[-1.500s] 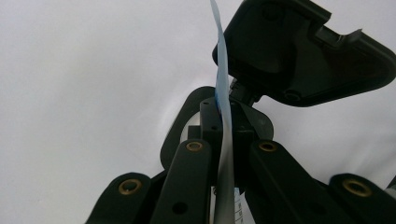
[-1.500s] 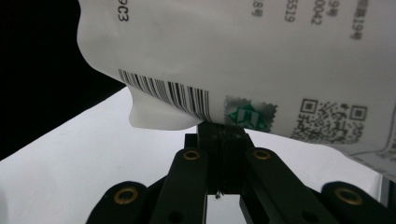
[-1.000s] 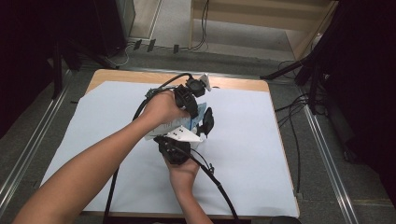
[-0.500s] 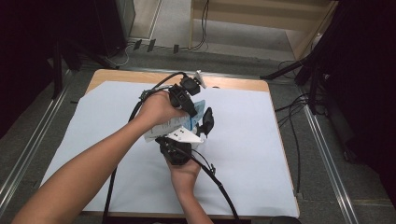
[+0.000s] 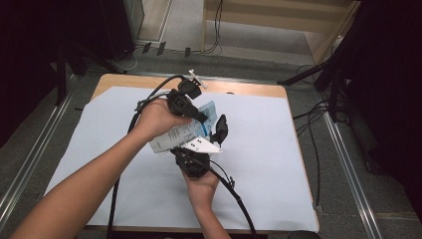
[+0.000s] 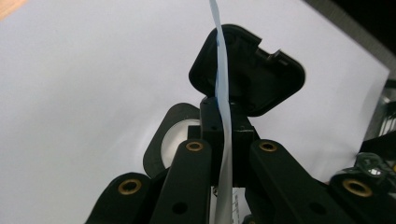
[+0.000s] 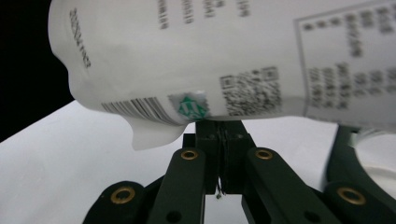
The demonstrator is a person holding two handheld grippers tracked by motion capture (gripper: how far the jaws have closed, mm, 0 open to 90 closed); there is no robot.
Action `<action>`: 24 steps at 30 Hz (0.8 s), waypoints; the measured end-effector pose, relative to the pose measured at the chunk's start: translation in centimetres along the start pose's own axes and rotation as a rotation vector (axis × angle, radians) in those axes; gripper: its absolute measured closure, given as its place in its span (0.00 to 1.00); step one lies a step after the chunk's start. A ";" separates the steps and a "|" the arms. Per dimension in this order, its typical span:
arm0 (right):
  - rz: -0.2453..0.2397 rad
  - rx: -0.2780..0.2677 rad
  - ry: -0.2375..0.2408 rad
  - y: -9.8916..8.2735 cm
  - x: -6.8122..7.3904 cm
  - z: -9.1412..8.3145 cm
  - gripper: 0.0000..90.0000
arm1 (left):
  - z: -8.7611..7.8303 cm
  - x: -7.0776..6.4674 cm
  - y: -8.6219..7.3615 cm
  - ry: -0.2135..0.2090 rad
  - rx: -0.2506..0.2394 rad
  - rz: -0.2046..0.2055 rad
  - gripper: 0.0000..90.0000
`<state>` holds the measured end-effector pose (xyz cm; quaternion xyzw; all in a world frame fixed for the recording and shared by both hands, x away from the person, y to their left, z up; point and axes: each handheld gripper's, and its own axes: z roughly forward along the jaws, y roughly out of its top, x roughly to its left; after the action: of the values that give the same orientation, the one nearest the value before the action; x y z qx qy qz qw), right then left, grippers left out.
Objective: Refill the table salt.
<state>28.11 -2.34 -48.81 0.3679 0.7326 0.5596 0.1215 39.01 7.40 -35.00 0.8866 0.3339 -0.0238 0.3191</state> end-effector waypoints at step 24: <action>-0.066 0.115 -0.003 2.8 -2.7 -3.2 0.94 | -4.7 2.8 -4.9 -0.043 -0.328 -0.045 1.00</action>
<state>29.22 -6.17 -45.78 0.3508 0.7751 0.5116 0.1199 37.40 14.52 -34.64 0.8142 0.3462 0.0048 0.4660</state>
